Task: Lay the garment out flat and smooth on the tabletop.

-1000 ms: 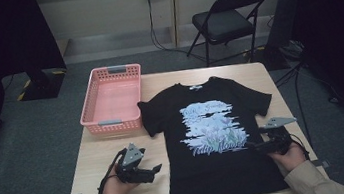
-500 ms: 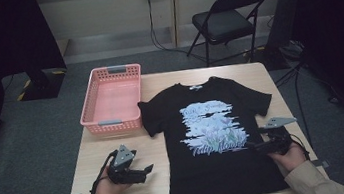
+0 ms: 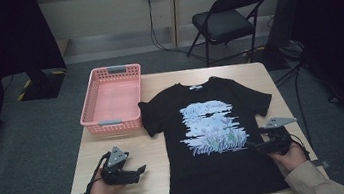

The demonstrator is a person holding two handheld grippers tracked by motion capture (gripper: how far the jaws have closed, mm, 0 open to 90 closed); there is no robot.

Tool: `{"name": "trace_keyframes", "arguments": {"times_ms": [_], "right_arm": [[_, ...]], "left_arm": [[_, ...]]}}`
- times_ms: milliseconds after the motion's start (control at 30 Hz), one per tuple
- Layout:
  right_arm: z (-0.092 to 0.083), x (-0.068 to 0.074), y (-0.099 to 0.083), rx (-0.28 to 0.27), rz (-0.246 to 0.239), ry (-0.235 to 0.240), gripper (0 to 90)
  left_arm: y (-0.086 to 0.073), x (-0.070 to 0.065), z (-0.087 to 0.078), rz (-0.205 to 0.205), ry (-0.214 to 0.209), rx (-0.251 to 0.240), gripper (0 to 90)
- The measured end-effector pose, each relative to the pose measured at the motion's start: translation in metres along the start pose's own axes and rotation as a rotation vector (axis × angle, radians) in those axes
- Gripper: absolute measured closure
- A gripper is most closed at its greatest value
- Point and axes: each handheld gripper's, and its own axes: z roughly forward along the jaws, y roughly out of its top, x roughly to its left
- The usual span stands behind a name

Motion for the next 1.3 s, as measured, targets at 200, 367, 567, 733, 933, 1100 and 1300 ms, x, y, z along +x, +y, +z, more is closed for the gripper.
{"name": "trace_keyframes", "arguments": {"times_ms": [200, 367, 567, 733, 933, 1100, 1300], "right_arm": [[0.0, 0.0, 0.0, 0.0, 0.0, 0.0, 16.0], [0.0, 0.0, 0.0, 0.0, 0.0, 0.0, 16.0], [0.0, 0.0, 0.0, 0.0, 0.0, 0.0, 16.0], [0.0, 0.0, 0.0, 0.0, -0.001, 0.0, 16.0], [0.0, 0.0, 0.0, 0.0, -0.001, 0.001, 16.0], [0.0, 0.0, 0.0, 0.0, -0.001, 0.001, 16.0], [0.0, 0.0, 0.0, 0.001, -0.001, 0.001, 16.0]], "left_arm": [[-0.005, 0.004, 0.0, -0.002, 0.018, 0.015, 15.9], [-0.008, 0.006, 0.0, -0.004, 0.032, 0.016, 15.9], [-0.01, 0.008, 0.0, 0.003, 0.036, 0.005, 15.5], [-0.011, 0.009, -0.001, 0.001, 0.036, -0.005, 14.9], [-0.014, 0.01, 0.0, -0.006, 0.035, -0.021, 14.2], [-0.013, 0.011, 0.0, -0.021, 0.058, -0.01, 8.8], [-0.013, 0.011, 0.001, -0.03, 0.074, -0.003, 3.9]]}}
